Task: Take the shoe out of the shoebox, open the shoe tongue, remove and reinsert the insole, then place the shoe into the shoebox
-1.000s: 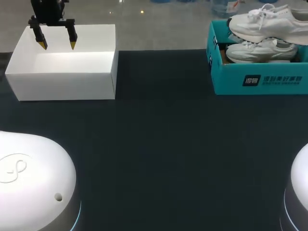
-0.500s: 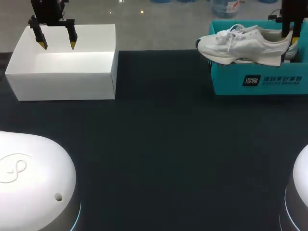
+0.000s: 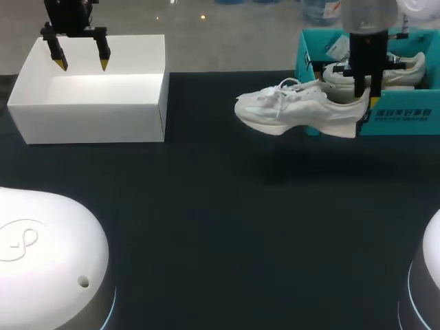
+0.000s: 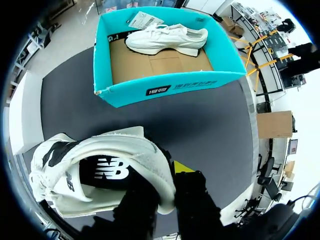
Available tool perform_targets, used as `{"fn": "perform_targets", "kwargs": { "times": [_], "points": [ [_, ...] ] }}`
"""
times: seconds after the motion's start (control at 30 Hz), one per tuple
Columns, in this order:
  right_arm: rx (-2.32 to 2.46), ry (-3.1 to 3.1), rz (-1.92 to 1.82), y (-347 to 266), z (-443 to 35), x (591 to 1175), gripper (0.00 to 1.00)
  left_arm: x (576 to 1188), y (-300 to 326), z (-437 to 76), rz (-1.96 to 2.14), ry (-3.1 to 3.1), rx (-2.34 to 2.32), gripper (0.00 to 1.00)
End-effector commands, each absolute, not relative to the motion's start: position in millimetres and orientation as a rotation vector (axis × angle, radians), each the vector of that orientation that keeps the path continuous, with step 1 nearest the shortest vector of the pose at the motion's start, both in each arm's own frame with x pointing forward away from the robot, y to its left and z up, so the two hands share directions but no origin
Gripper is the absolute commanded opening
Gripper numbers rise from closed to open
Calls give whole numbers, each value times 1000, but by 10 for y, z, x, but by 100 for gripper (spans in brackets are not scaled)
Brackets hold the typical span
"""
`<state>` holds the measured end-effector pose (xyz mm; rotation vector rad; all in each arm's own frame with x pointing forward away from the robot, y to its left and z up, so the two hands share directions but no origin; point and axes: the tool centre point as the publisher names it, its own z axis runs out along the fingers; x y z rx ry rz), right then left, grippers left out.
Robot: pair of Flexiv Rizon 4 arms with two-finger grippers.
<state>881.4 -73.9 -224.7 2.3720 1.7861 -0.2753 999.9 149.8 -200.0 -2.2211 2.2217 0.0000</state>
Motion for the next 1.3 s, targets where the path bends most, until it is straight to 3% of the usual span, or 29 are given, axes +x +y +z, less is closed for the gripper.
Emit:
{"fn": "perform_targets", "kwargs": {
  "times": [0.03, 0.7, 1.3],
  "points": [
    [2360, 1756, -277, -612, -2338, 8581, 0, 10000, 1499, -2000, 0, 2222, -2221, 100],
    [2376, 1651, -385, -26, -2633, 7594, 0, 10000, 1499, -2000, 0, 2222, -2221, 100],
    [2356, 1665, -410, 129, -3258, 7342, 0, 10000, 1499, -2000, 0, 2222, -2221, 100]
  ]
}}
